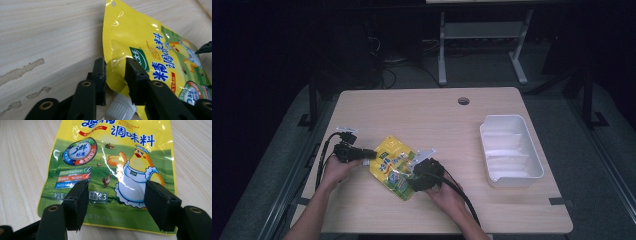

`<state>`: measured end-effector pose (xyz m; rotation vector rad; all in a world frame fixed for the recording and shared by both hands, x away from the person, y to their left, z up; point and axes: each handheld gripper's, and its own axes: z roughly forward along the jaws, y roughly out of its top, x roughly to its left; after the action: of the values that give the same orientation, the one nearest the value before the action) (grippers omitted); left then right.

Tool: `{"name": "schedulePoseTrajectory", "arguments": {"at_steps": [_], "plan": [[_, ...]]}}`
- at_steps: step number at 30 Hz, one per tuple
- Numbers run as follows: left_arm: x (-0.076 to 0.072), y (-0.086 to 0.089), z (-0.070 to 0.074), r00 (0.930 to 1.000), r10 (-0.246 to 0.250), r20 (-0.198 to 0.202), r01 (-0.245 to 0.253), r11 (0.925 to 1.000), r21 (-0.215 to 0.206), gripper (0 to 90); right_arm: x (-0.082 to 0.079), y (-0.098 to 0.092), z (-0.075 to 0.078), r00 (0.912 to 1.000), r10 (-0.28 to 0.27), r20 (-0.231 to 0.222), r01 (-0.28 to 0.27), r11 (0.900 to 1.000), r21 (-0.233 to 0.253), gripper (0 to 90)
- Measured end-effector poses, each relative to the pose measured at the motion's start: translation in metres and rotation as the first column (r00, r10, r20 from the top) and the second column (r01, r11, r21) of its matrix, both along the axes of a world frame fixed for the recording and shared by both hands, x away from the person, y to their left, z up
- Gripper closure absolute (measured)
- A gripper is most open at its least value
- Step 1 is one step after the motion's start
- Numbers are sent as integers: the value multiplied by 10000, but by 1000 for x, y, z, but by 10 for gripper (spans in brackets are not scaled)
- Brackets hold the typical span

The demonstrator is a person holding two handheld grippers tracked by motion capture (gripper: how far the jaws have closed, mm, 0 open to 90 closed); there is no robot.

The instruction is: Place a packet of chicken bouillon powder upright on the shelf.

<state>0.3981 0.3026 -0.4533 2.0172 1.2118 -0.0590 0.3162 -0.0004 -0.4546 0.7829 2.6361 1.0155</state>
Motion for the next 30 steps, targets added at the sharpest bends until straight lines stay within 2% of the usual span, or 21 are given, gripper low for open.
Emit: {"name": "schedulePoseTrajectory", "arguments": {"at_steps": [1, 2, 4, 8, 10, 11, 12, 14, 15, 17, 20, 22, 25, 26, 28, 30], "plan": [[0, 3, 0, 10000, 67, -39, -68, 9995, -303, 789, 0, 0, 0, 10000, 17, 27, -17, 10000, -15, 362], [0, 5, 0, 10000, 66, -68, -69, 9990, -448, 804, 0, 0, -1, 10000, 14, 32, -14, 10000, -16, 364], [-1, 8, -1, 9999, 51, -156, -62, 9970, -769, 818, -1, 0, -1, 10000, 14, 34, -14, 10000, -13, 370], [0, 11, -1, 9994, -16, -347, -20, 9946, -1033, 823, -1, -1, -1, 10000, 55, -37, -54, 10000, 35, 393], [1, 11, -2, 9988, -51, -497, -2, 9943, -1067, 803, -2, -1, -2, 10000, 59, -38, -59, 10000, 60, 399], [1, 11, -2, 9988, -51, -497, -2, 9943, -1067, 745, -2, -1, -2, 10000, 72, -45, -71, 10000, 60, 401], [3, 7, -6, 9958, -7, -915, -78, 9957, -925, 679, -2, -1, -2, 10000, 76, -40, -76, 10000, 61, 403], [3, 5, -7, 9953, -23, -965, -53, 9969, -784, 624, -2, -1, -2, 10000, 81, -35, -81, 9999, 68, 406], [5, 6, -11, 9929, 98, -1181, -217, 9948, -994, 616, -2, -1, -1, 10000, 85, -23, -84, 9999, 60, 412], [7, 6, -13, 9908, 219, -1339, -381, 9921, -1199, 615, -3, -1, -2, 10000, 70, -27, -70, 10000, 50, 420], [7, 3, -13, 9901, 228, -1382, -399, 9917, -1220, 618, -3, -1, -2, 9999, 103, 7, -103, 9999, 89, 423], [7, 2, -13, 9908, 235, -1333, -396, 9921, -1194, 640, -3, -1, -2, 9999, 104, 23, -104, 9999, 86, 423], [6, 5, -10, 9913, 288, -1282, -446, 9915, -1225, 751, -3, -1, -2, 10000, 98, 16, -98, 9999, 63, 423], [6, 6, -9, 9931, 288, -1141, -439, 9903, -1315, 817, -3, -1, -2, 9999, 104, 26, -104, 9999, 55, 424], [4, 8, -4, 9957, 165, -906, -302, 9879, -1523, 888, -3, -1, -2, 9999, 130, 17, -130, 9999, 23, 427], [3, 7, -1, 9973, 66, -733, -175, 9888, -1484, 900, -3, -2, -3, 9999, 161, -17, -161, 9998, 95, 430]]}}
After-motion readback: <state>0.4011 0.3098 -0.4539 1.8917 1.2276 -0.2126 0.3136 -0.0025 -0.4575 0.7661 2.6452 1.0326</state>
